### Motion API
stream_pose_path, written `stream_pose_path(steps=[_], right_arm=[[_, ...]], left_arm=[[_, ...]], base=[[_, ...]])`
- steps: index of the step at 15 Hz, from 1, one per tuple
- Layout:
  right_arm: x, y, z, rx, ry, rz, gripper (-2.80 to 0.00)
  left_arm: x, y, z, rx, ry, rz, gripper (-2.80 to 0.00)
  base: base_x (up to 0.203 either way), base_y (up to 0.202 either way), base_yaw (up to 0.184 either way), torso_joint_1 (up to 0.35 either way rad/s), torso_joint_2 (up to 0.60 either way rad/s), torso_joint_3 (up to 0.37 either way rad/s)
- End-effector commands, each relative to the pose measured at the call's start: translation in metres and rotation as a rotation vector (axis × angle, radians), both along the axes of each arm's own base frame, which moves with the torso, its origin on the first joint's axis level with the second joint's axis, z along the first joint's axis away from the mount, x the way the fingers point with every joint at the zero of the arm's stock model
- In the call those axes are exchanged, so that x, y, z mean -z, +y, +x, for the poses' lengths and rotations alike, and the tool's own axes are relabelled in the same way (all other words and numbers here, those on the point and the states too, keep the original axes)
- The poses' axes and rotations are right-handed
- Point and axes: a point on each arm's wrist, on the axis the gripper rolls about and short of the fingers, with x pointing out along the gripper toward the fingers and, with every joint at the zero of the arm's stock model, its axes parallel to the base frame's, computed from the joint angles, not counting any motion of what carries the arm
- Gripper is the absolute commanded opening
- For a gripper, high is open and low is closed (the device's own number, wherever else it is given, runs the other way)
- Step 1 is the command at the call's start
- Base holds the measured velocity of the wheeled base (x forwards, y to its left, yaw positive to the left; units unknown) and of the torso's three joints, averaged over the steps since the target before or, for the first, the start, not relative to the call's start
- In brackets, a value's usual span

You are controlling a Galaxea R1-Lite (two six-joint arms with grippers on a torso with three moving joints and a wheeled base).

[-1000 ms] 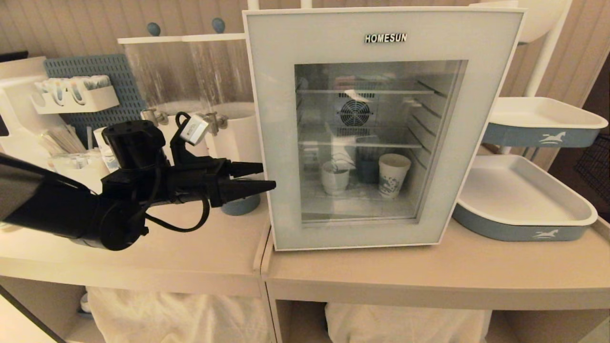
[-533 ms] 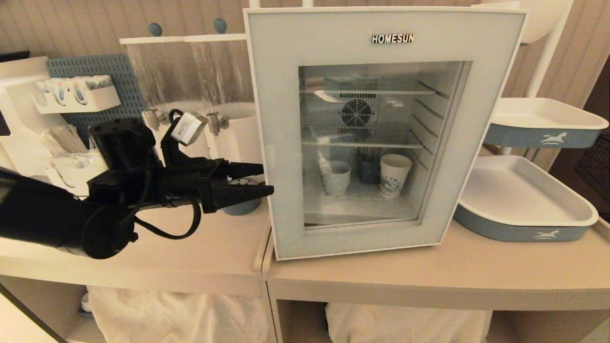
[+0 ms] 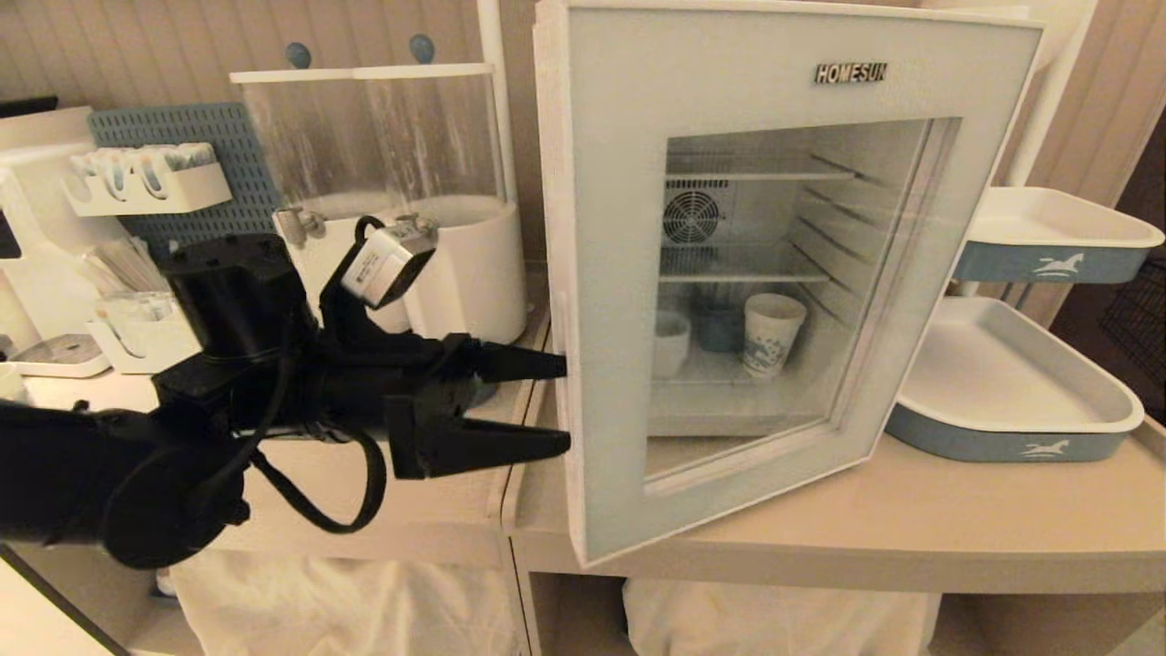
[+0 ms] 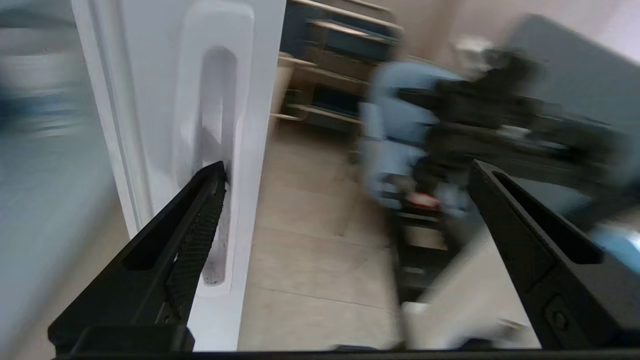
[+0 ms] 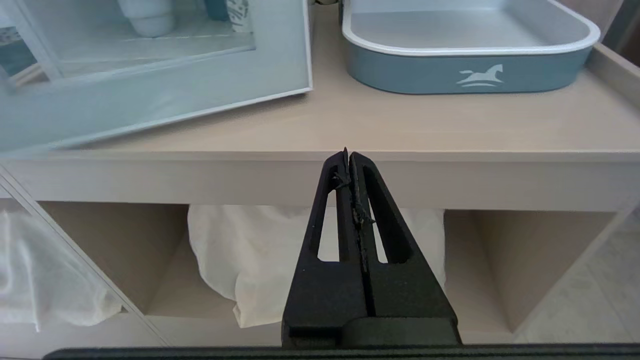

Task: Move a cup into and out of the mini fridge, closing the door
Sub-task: Open the freezer door

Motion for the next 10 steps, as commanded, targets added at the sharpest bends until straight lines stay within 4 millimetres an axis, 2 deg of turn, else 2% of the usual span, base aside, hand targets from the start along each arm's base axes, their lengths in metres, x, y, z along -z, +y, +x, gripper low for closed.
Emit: stream_pose_path(steps=[1,2,5,7,10], right_arm=[[0.000,0.000,0.000,0.000,0.001,-0.001,-2.80],[0.000,0.000,0.000,0.000,0.001,-0.001,-2.80],[0.000,0.000,0.000,0.000,0.001,0.001,-2.80],[0.000,0.000,0.000,0.000,0.001,0.001,-2.80],[0.000,0.000,0.000,0.000,0.001,0.001,-2.80]], left_arm=[[-0.008,-0.003,-0.015,0.031,-0.024,-0.013,0.00],[-0.011,-0.008,-0.029,0.068,-0.034,-0.018,0.00],[-0.028,-0.015,-0.087,0.214,-0.091,-0.057,0.00],[-0.032,-0.013,-0.111,0.269,-0.111,-0.074,0.00],[-0.034,-0.011,-0.111,0.251,-0.117,-0.080,0.00]], base=[[0.000,0.000,0.000,0.000,0.00,0.000],[0.000,0.000,0.000,0.000,0.00,0.000],[0.000,0.000,0.000,0.000,0.00,0.000],[0.000,0.000,0.000,0.000,0.00,0.000],[0.000,0.000,0.000,0.000,0.00,0.000]])
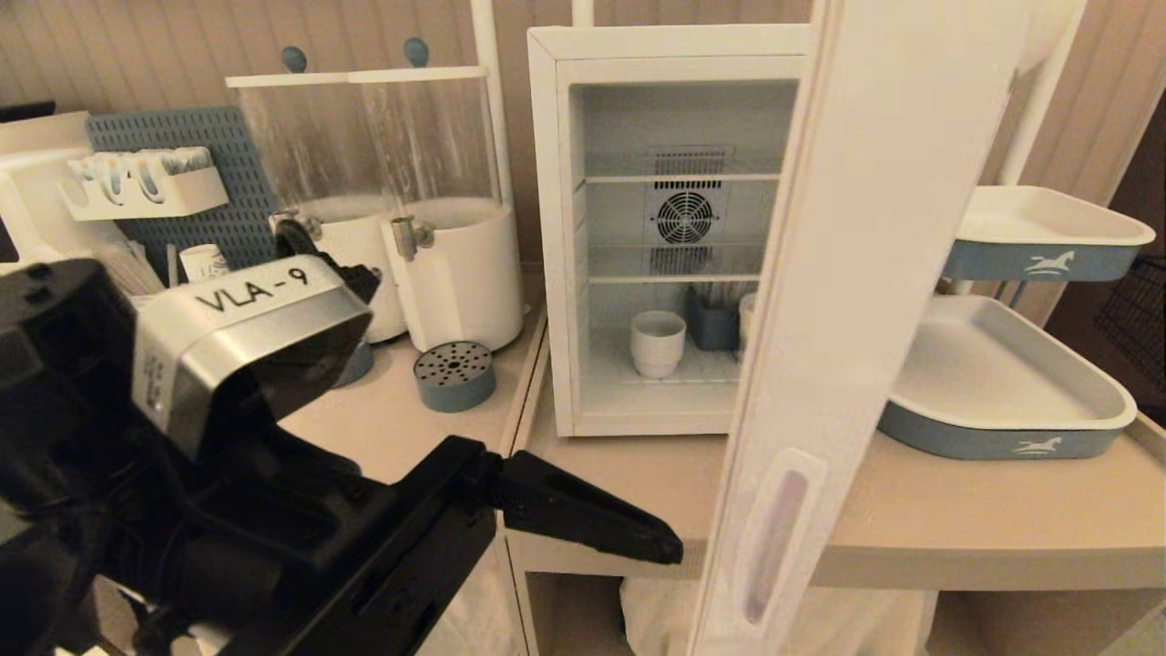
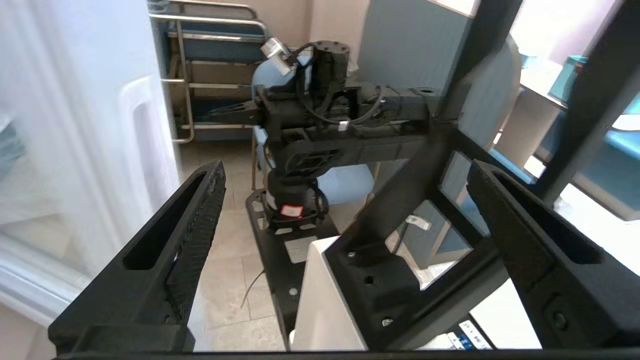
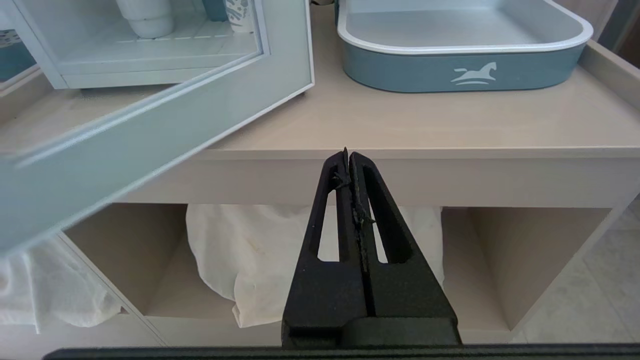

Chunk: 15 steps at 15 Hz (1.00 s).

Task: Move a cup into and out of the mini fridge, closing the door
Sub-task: Open the freezer door

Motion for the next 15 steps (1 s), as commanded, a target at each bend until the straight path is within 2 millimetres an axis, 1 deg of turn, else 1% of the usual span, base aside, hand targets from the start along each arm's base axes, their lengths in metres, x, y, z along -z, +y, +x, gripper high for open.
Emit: stream_pose_path(steps=[1,3,9,12,13,14,15], right_arm=[[0.000,0.000,0.000,0.000,0.001,0.000,-2.80],[0.000,0.000,0.000,0.000,0.001,0.000,-2.80],[0.000,0.000,0.000,0.000,0.001,0.000,-2.80],[0.000,0.000,0.000,0.000,0.001,0.000,-2.80],[0.000,0.000,0.000,0.000,0.001,0.000,-2.80],[0.000,0.000,0.000,0.000,0.001,0.000,-2.80],[0.000,0.000,0.000,0.000,0.001,0.000,-2.80]], left_arm=[[-0.005,0.003,-0.001,-0.016,-0.019,-0.018,0.00],[-0.006,0.005,0.004,-0.057,-0.019,-0.022,0.00],[-0.003,0.003,0.010,-0.068,-0.012,-0.014,0.00],[0.020,-0.016,0.039,-0.122,0.070,0.046,0.00],[0.032,-0.026,0.050,-0.155,0.115,0.076,0.00],[0.038,-0.034,0.057,-0.188,0.143,0.089,0.00],[0.041,-0.041,0.058,-0.205,0.170,0.100,0.00]], base=[[0.000,0.000,0.000,0.000,0.00,0.000],[0.000,0.000,0.000,0.000,0.00,0.000],[0.000,0.000,0.000,0.000,0.00,0.000],[0.000,0.000,0.000,0.000,0.00,0.000],[0.000,0.000,0.000,0.000,0.00,0.000],[0.000,0.000,0.000,0.000,0.00,0.000],[0.000,0.000,0.000,0.000,0.00,0.000]])
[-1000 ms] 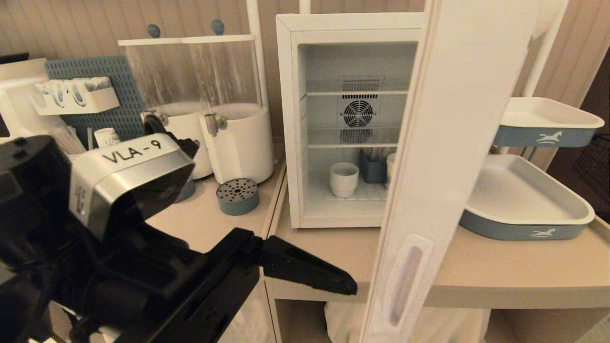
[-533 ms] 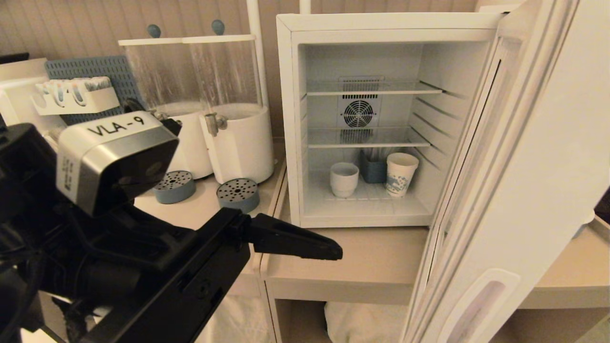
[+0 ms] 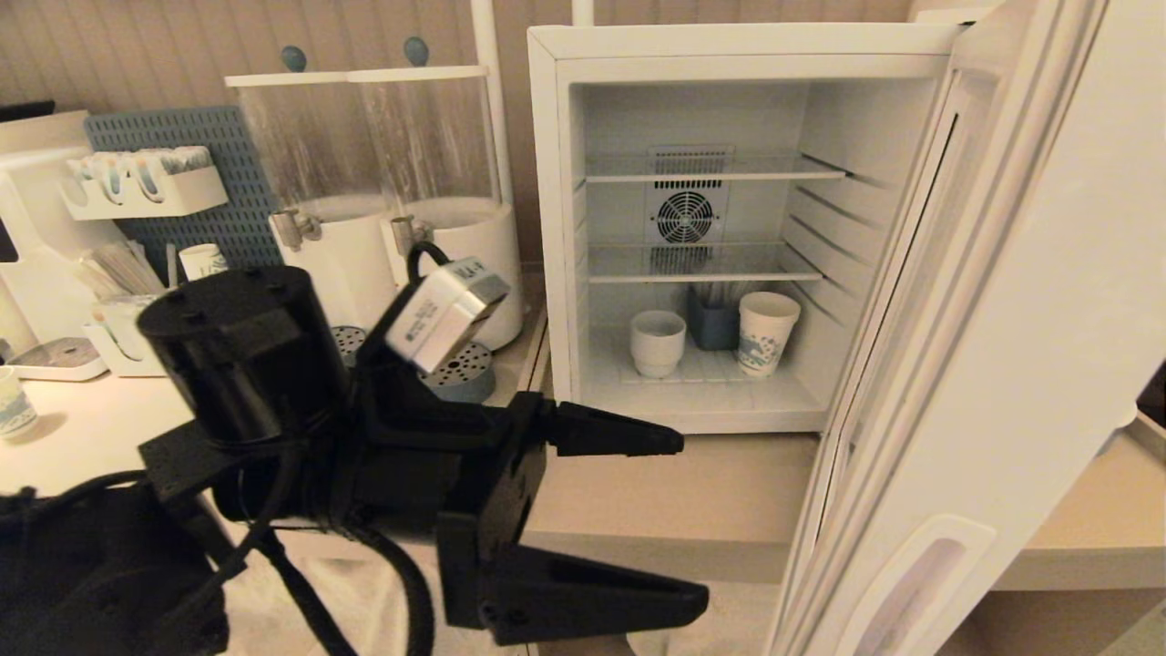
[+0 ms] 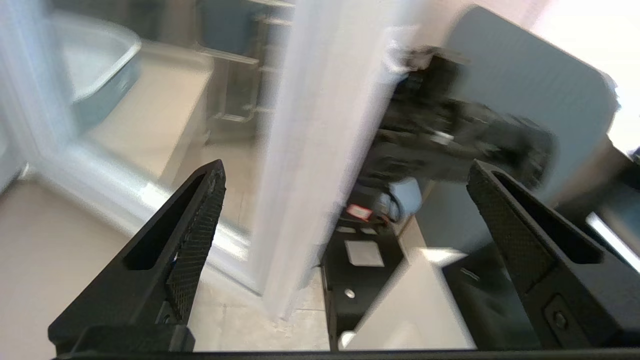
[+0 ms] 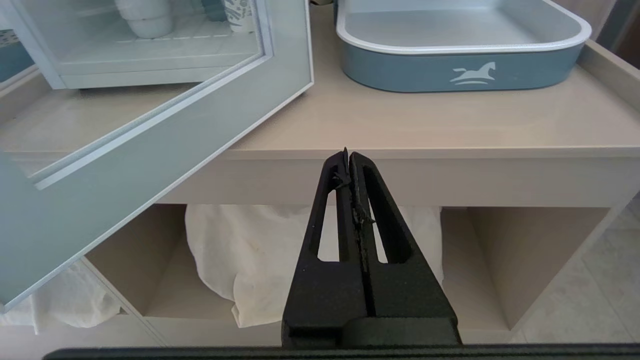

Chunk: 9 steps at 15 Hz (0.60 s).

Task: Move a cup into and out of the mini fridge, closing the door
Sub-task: Open the freezer door

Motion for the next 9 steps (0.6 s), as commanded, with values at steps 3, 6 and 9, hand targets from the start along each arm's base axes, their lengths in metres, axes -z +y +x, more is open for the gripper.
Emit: stream_pose_path(steps=[3,6,9], right_arm=[[0.000,0.000,0.000,0.000,0.001,0.000,-2.80],[0.000,0.000,0.000,0.000,0.001,0.000,-2.80],[0.000,0.000,0.000,-0.002,0.003,-0.002,-2.80]], left_arm=[[0.034,-0.041,0.003,0.018,0.129,0.080,0.00],[0.039,-0.057,-0.007,0.073,0.137,0.091,0.00],[0.037,-0.071,-0.033,0.151,0.098,0.052,0.00]], base=[[0.000,0.000,0.000,0.000,0.00,0.000],[0.000,0.000,0.000,0.000,0.00,0.000],[0.000,0.000,0.000,0.000,0.00,0.000]])
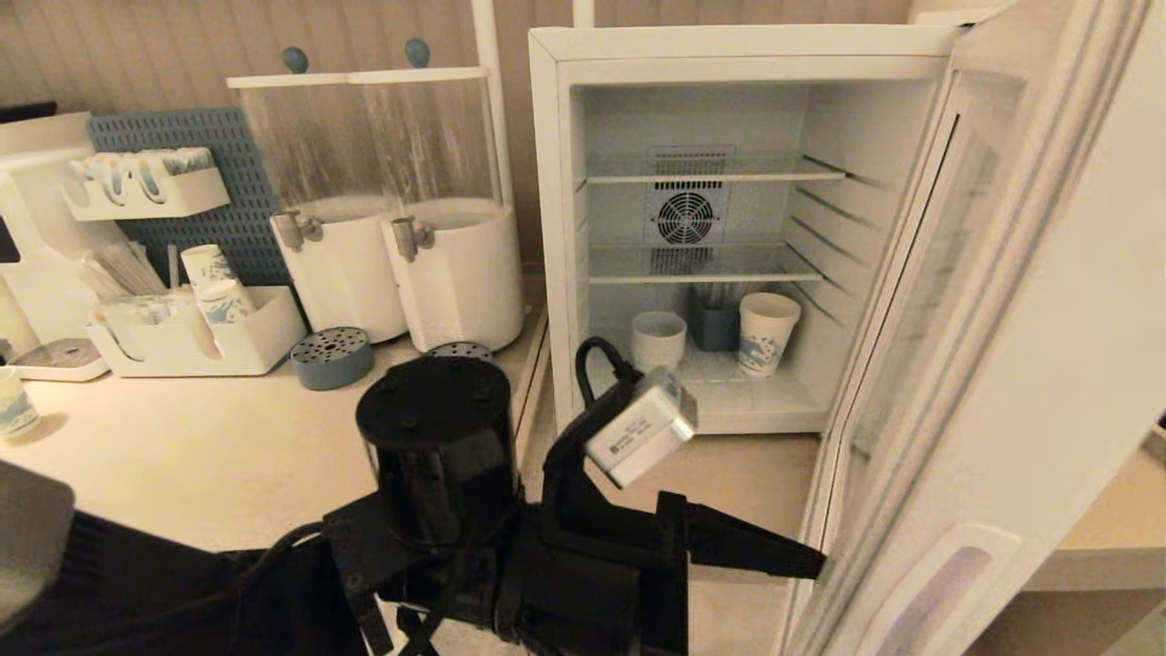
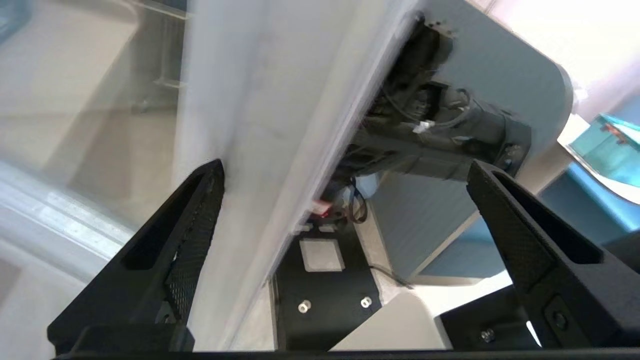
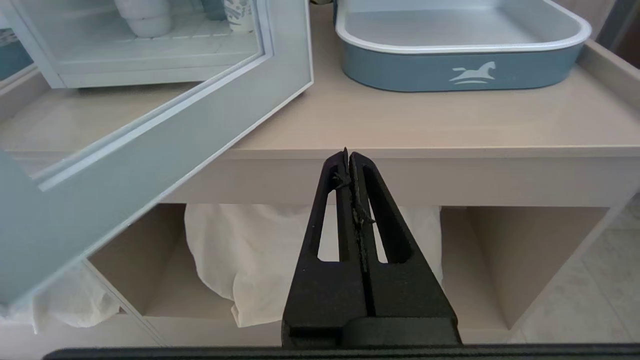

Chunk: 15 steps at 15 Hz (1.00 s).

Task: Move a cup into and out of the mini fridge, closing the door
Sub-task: Open the freezer door

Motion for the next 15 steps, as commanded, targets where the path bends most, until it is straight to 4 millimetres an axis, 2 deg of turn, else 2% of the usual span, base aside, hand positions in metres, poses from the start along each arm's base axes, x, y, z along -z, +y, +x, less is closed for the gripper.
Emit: stream_pose_path(steps=[1,4,6,9,15], right_arm=[[0.000,0.000,0.000,-0.001,0.001,0.000,-2.80],[0.000,0.000,0.000,-0.001,0.001,0.000,-2.80],[0.000,0.000,0.000,-0.001,0.001,0.000,-2.80],[0.000,0.000,0.000,-0.001,0.001,0.000,-2.80],[0.000,0.000,0.000,-0.001,0.001,0.000,-2.80]], left_arm=[[0.004,0.004,-0.011,0.025,0.003,-0.003,0.00],[-0.015,0.006,-0.016,0.034,-0.033,-0.077,0.00],[-0.022,0.003,-0.030,0.079,-0.004,-0.086,0.00],[-0.030,0.010,-0.038,0.095,-0.002,-0.103,0.00],[-0.010,-0.008,-0.030,0.097,0.034,-0.051,0.00]], base=[[0.000,0.000,0.000,0.000,0.00,0.000],[0.000,0.000,0.000,0.000,0.00,0.000],[0.000,0.000,0.000,0.000,0.00,0.000],[0.000,0.000,0.000,0.000,0.00,0.000],[0.000,0.000,0.000,0.000,0.00,0.000]])
